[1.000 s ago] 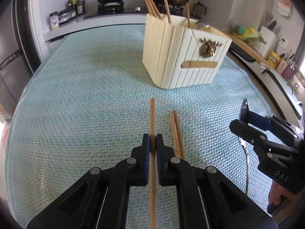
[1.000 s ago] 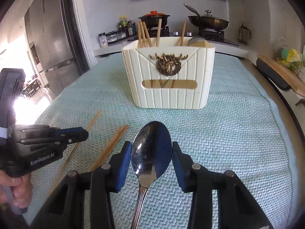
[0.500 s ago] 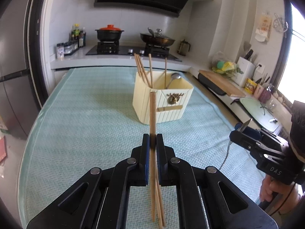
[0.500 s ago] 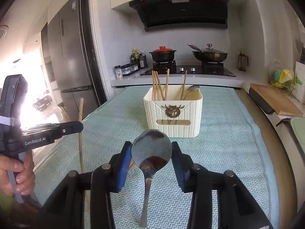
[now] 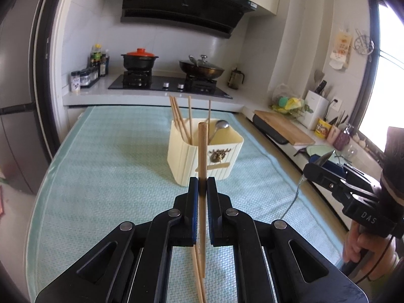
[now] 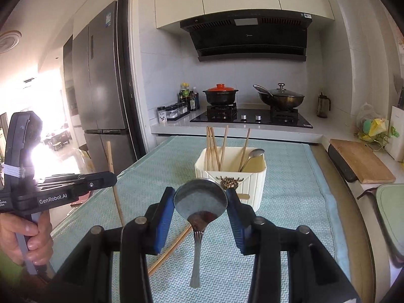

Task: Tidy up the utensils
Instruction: 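Lift the chopstick and spoon and carry both over the cream holder, then lower the chopstick and spoon into the holder and open both grippers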

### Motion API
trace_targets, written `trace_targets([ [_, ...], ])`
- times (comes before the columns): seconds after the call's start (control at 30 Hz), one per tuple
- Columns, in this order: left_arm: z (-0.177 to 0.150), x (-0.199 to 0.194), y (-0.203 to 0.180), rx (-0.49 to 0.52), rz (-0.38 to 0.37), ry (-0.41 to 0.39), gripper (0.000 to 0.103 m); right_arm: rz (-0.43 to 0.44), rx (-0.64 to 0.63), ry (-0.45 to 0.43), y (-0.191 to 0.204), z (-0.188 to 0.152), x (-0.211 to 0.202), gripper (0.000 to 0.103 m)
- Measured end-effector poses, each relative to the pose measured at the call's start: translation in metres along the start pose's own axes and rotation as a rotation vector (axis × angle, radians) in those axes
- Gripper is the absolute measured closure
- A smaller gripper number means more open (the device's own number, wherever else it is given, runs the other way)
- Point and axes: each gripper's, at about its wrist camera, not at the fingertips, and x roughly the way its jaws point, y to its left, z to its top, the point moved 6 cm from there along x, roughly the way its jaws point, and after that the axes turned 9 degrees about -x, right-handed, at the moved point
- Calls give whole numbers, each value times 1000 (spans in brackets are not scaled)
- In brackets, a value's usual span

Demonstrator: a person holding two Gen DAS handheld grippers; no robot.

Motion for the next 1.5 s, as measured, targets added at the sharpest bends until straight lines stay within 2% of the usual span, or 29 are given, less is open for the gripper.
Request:
trace_targets([
  [0.43,7,12,5,9,56,-1,98,7,-1,9,-10,12,7,61],
  [0.7,13,16,5,48,96,-5,98,3,1,16,-14,18,11,61],
  [0.9,23,16,4,57,83,3,98,6,4,17,-15,23,12,61],
  [1.1,73,6,-3,35,11,-22,98,9,-3,-14,-29,57,14,61],
  [1.23,115,6,-16,66,10,-82,98,-12,0,-53,-48,93,21,61],
  [1.37,154,22,-28,67,-3,-128,98,-31,13,-83,-67,130,42,61],
  [1.5,184,55,-31,59,7,-155,98,-61,25,-116,-86,158,71,61],
])
